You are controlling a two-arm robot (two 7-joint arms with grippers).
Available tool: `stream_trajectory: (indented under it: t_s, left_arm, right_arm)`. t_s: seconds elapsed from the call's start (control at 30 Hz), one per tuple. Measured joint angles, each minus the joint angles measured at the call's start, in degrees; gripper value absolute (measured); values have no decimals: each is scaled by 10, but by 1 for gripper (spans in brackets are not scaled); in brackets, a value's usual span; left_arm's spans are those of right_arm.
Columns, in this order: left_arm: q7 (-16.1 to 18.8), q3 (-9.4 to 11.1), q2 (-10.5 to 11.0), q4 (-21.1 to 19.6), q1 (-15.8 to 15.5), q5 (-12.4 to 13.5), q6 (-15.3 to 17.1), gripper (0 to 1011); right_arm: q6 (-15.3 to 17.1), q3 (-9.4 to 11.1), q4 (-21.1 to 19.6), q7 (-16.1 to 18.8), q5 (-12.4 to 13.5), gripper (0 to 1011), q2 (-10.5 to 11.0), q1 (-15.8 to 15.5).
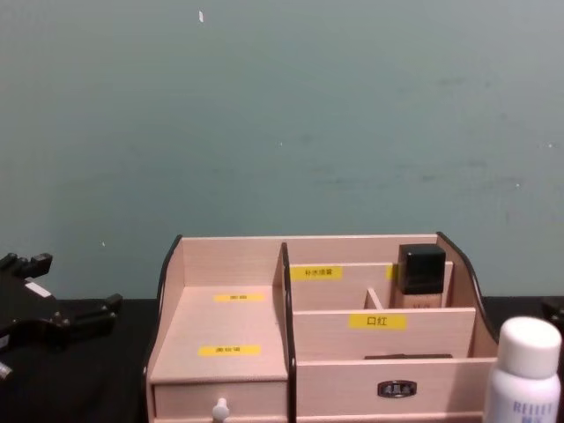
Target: Pick up the facial cleanser and watermelon frost from the table and place them into the tiered storage box.
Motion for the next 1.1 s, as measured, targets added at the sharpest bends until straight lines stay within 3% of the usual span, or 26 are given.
stream_trajectory:
  t_s: [1.1]
  left_arm:
    - [0,0,0,0,0,0,0,1010]
  right_arm:
    - [0,0,0,0,0,1002,0,0]
